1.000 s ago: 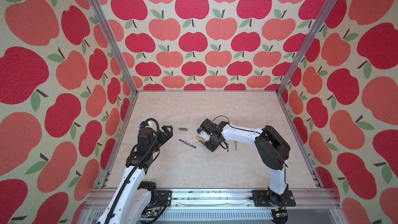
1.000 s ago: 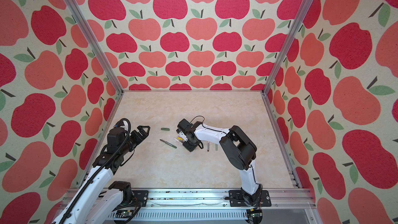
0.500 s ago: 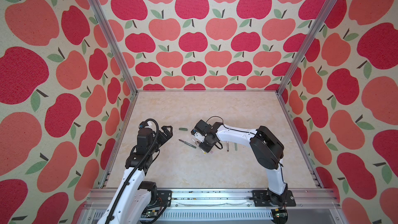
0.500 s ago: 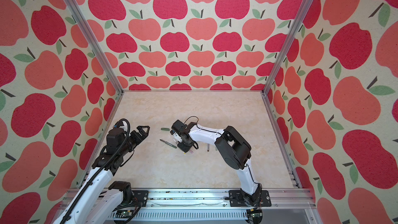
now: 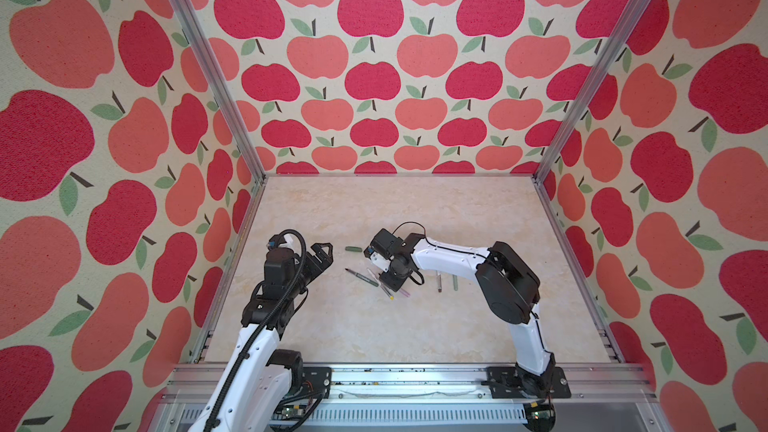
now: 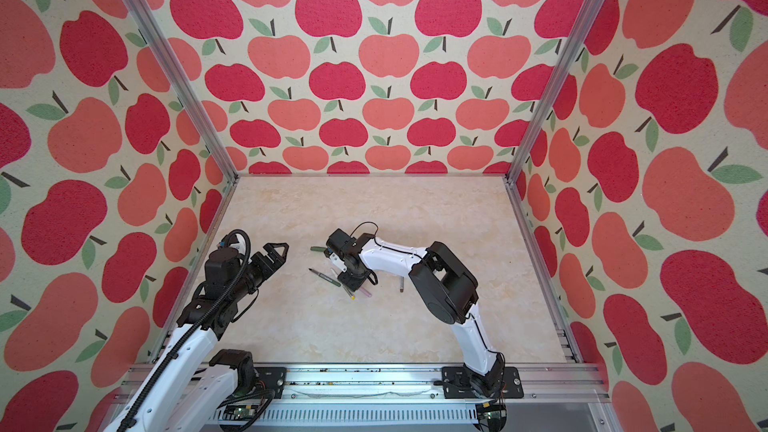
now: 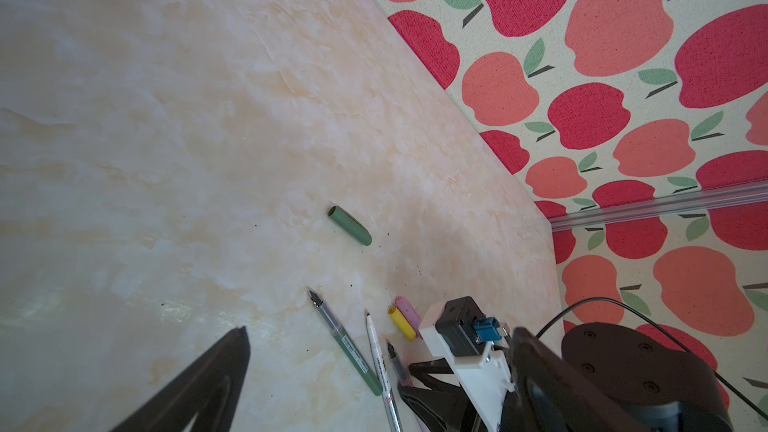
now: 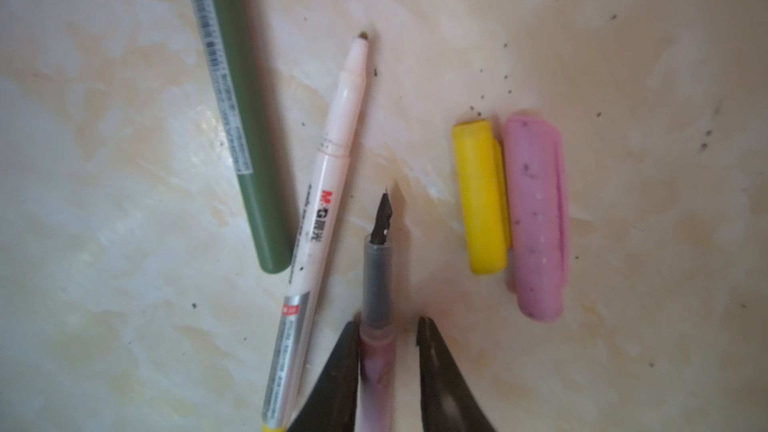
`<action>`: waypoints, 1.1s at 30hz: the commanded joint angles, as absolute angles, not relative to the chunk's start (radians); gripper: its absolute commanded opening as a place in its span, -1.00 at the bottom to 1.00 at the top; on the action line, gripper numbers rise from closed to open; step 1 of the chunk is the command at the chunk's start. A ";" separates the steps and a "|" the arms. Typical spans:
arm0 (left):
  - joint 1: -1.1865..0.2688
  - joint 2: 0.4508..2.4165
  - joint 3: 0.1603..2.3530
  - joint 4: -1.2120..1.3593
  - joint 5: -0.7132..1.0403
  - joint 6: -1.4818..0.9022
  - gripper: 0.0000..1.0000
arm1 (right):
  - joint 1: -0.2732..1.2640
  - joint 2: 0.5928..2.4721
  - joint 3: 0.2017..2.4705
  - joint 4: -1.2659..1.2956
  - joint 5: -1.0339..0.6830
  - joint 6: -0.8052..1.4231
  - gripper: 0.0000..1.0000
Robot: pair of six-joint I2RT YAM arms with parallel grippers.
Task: Insert the pens into the pen caps
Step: 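Grasp the pink fountain pen with the right gripper while the left arm draws back, then lift the pink pen nib-up toward the left gripper while it reaches in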
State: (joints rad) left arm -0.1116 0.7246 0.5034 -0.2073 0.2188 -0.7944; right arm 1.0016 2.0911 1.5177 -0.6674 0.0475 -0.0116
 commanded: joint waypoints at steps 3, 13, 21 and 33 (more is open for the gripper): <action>-0.107 0.708 0.496 -0.204 0.226 -0.787 0.99 | 1.009 2.147 1.519 -0.684 0.023 -0.023 -0.55; -0.103 0.683 0.506 -0.222 0.205 -0.772 0.99 | 1.009 2.157 1.524 -0.684 0.018 -0.032 -0.63; -0.095 0.674 0.490 -0.174 0.249 -0.760 0.99 | 1.008 2.134 1.530 -0.683 0.032 -0.031 -0.81; -0.092 0.641 0.502 -0.032 0.390 -0.638 0.99 | 0.951 1.948 1.537 -0.651 -0.082 0.040 -0.85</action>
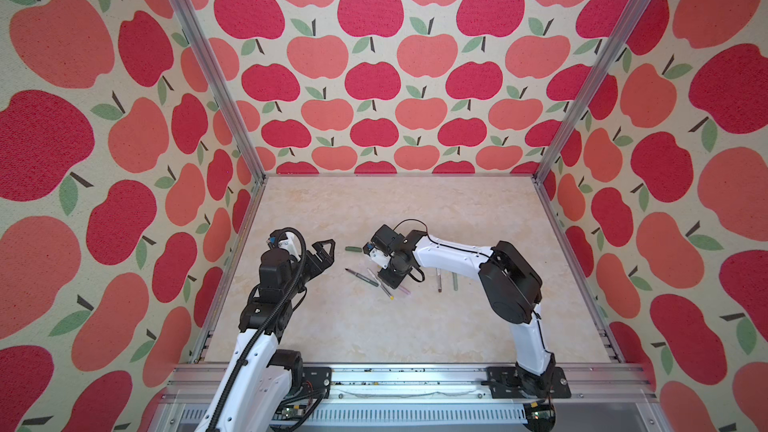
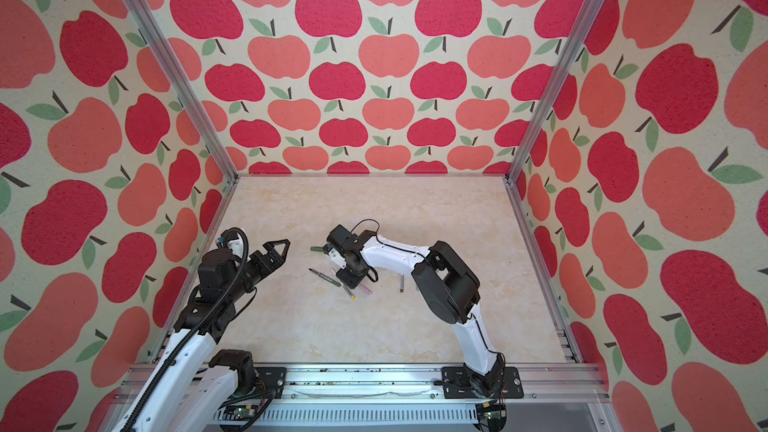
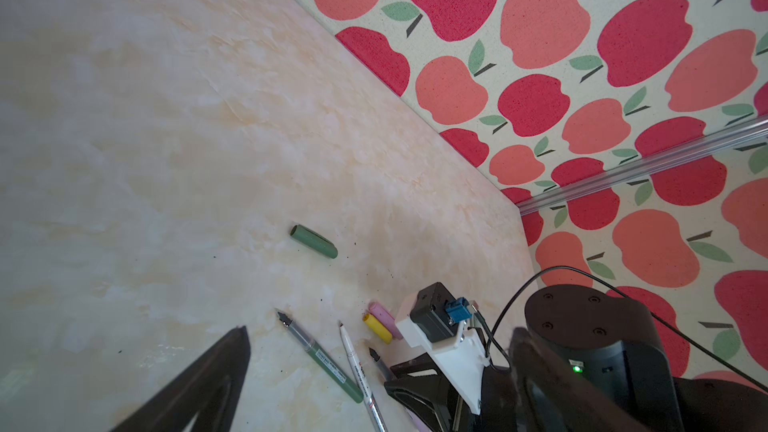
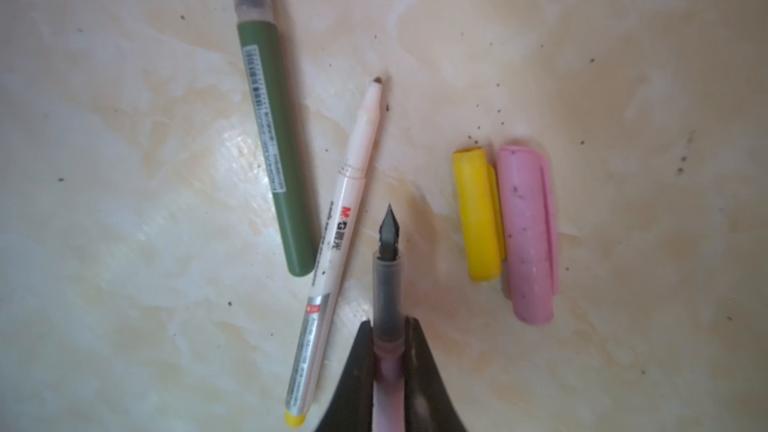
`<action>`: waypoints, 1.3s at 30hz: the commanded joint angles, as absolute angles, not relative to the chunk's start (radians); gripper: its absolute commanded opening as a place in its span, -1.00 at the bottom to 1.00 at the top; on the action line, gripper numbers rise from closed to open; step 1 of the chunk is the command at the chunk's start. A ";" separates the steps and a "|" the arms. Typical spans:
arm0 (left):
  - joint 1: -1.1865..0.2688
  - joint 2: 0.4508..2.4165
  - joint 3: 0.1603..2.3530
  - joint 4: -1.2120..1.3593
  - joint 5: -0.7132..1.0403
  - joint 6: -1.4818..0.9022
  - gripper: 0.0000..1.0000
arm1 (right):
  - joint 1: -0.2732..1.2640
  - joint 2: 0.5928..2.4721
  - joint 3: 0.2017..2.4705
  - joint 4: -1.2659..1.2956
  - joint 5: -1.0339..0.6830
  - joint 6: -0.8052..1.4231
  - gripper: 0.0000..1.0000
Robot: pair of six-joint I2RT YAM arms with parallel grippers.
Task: Insert the pens into the pen caps
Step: 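Lift the pink pen nib-up toward the left gripper while it reaches in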
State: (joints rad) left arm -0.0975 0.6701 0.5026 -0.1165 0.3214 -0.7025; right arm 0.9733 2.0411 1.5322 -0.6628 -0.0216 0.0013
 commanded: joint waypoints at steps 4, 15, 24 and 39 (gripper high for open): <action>-0.091 0.626 0.516 -0.001 0.450 -0.588 0.99 | 0.905 1.857 1.525 -0.609 -0.159 0.094 -0.85; -0.092 0.733 0.558 0.198 0.860 -0.568 1.00 | 0.753 1.622 1.423 -0.310 -0.457 0.364 -0.90; -0.182 0.915 0.555 0.506 1.058 -0.793 0.92 | 0.729 1.555 1.363 -0.057 -0.569 0.536 -0.90; -0.276 1.079 0.576 0.658 1.013 -0.948 0.71 | 0.766 1.595 1.364 0.069 -0.605 0.606 -0.90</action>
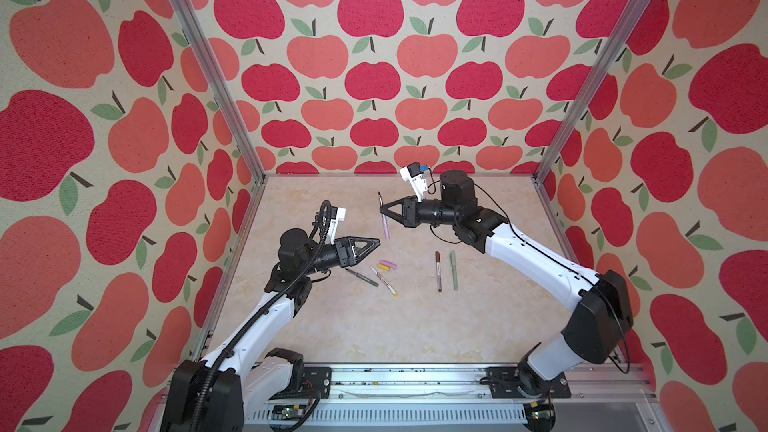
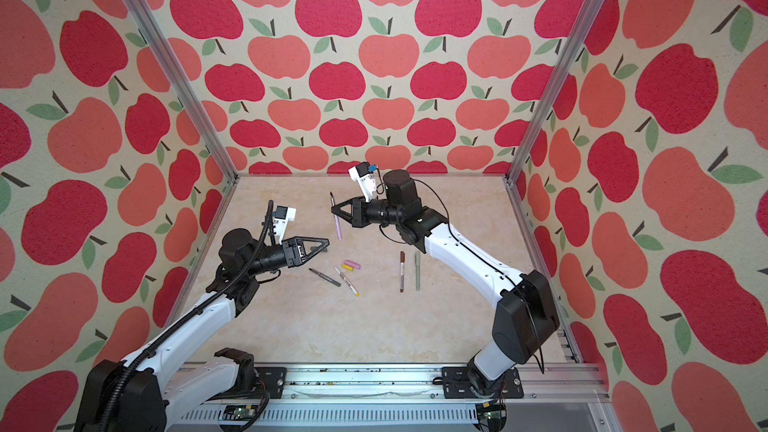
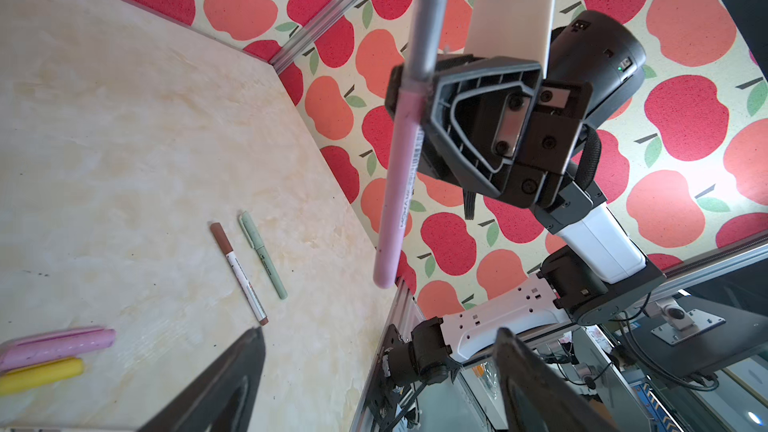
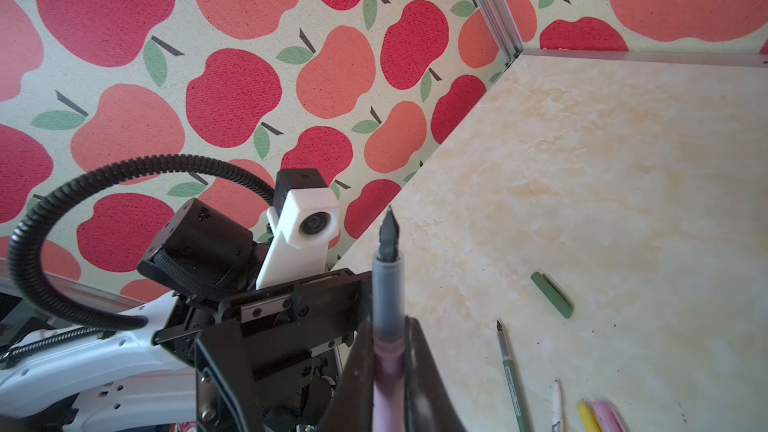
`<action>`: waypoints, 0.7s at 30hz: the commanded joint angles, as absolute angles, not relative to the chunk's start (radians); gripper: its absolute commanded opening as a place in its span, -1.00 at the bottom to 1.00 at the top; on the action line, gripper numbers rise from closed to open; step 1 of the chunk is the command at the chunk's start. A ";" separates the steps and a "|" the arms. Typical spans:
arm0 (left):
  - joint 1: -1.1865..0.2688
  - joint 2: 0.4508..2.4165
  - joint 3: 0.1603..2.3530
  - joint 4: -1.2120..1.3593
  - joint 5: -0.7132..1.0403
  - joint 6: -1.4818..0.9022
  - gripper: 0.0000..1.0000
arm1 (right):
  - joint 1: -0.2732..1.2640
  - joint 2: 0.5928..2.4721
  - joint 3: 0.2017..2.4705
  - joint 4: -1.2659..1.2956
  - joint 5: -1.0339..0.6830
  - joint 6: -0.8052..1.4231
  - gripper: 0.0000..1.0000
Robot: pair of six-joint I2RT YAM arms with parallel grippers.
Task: Insert the pens into the pen caps
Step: 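Lift the pink pen nib-up toward the left gripper while it reaches in, then close the left gripper on the pink pen while the right gripper opens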
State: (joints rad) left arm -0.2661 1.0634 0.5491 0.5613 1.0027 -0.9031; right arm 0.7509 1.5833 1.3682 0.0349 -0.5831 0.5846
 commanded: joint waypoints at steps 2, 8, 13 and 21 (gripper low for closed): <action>-0.281 1.102 0.577 0.695 1.010 -0.972 0.65 | 0.773 1.599 1.364 0.069 -0.603 0.604 -0.90; -0.292 1.166 0.580 0.789 1.011 -1.039 0.47 | 0.785 1.609 1.367 0.069 -0.601 0.600 -0.90; -0.295 1.183 0.588 0.802 1.014 -1.051 0.29 | 0.790 1.614 1.367 0.065 -0.597 0.592 -0.90; -0.298 1.190 0.600 0.804 1.010 -1.055 0.01 | 0.794 1.619 1.361 0.054 -0.591 0.580 -0.90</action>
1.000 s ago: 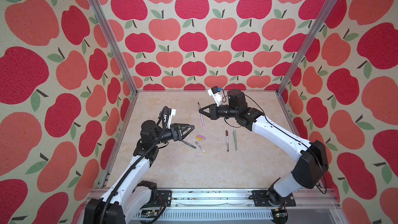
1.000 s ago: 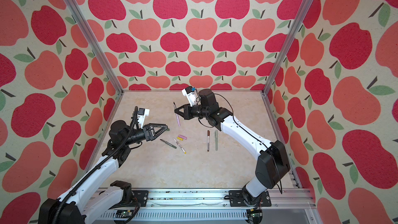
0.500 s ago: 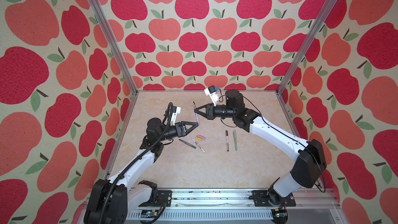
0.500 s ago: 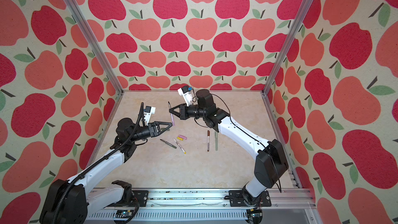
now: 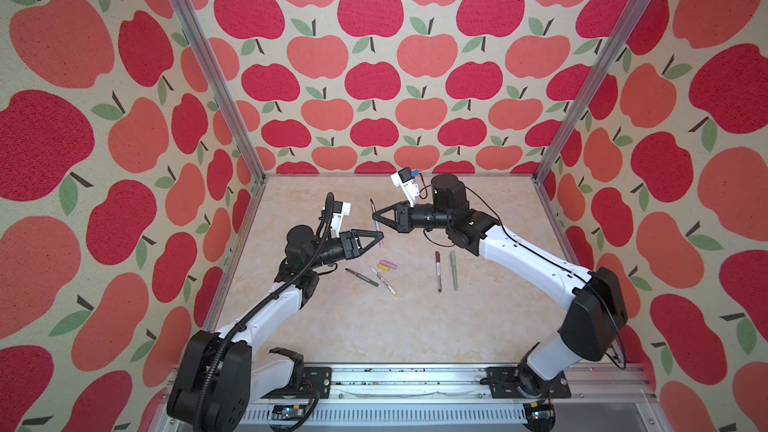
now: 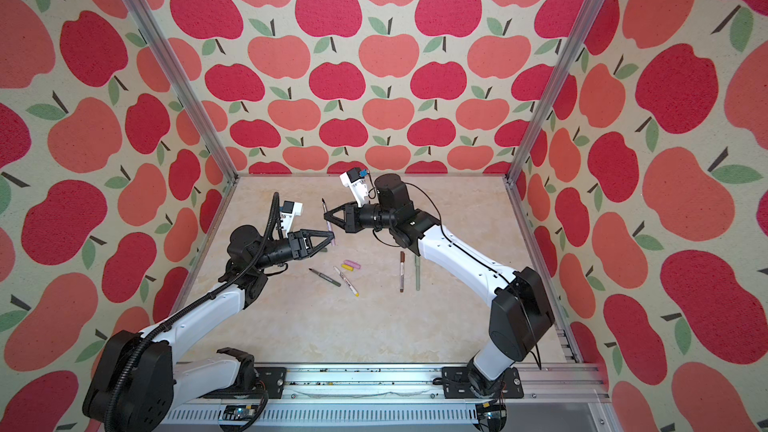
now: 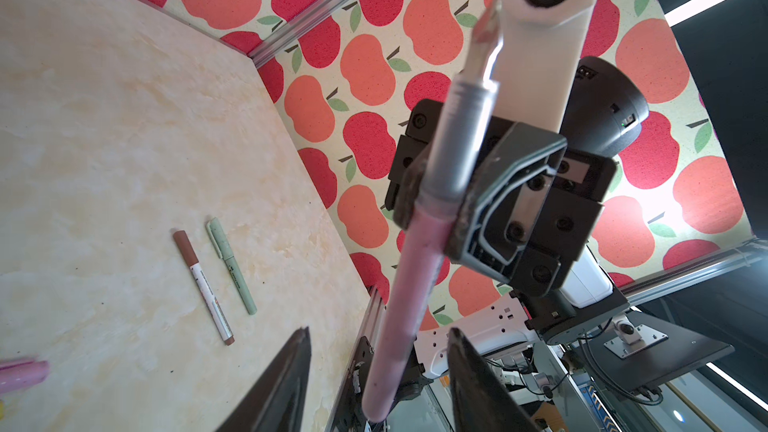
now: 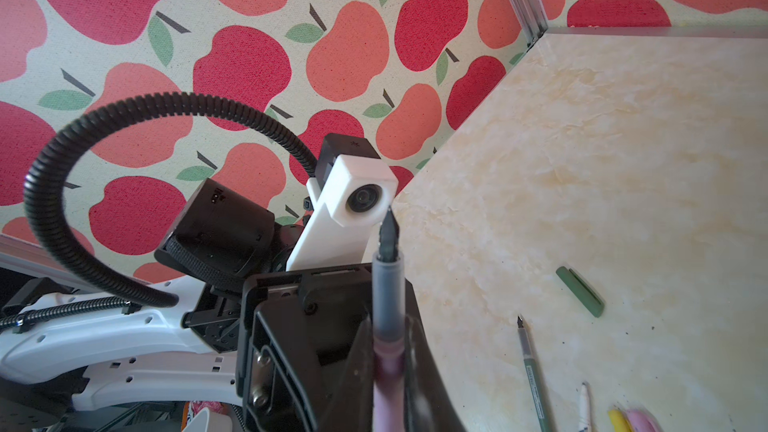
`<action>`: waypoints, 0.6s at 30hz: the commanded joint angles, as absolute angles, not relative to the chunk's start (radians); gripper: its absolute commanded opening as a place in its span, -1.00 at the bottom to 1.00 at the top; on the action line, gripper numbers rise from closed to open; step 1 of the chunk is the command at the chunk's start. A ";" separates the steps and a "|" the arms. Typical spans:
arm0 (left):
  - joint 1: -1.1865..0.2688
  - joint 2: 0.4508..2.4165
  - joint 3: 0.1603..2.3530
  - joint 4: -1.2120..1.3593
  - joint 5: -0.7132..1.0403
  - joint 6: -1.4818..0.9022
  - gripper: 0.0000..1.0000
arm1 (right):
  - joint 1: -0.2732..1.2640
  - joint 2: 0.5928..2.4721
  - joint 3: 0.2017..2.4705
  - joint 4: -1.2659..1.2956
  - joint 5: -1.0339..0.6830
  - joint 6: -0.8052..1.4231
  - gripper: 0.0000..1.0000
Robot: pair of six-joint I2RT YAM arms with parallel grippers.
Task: Insert the pens into the pen caps
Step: 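Close the left gripper on the pink pen while the right gripper opens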
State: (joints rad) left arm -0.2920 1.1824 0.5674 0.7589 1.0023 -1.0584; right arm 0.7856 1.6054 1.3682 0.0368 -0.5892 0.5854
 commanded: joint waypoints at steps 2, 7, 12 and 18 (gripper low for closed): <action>-0.299 1.195 0.603 0.804 1.012 -1.057 -0.05 | 0.795 1.620 1.361 0.054 -0.591 0.578 -0.90; -0.305 1.199 0.606 0.808 1.012 -1.060 -0.17 | 0.795 1.623 1.359 0.057 -0.589 0.578 -0.89; -0.304 1.203 0.609 0.810 1.011 -1.059 -0.35 | 0.796 1.625 1.355 0.055 -0.587 0.578 -0.90; -0.304 1.208 0.611 0.816 1.008 -1.060 -0.54 | 0.795 1.629 1.354 0.054 -0.585 0.578 -0.89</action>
State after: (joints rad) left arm -0.3000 1.1988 0.5789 0.7685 1.0027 -1.0615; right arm 0.7918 1.6127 1.3655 0.0368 -0.5884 0.5850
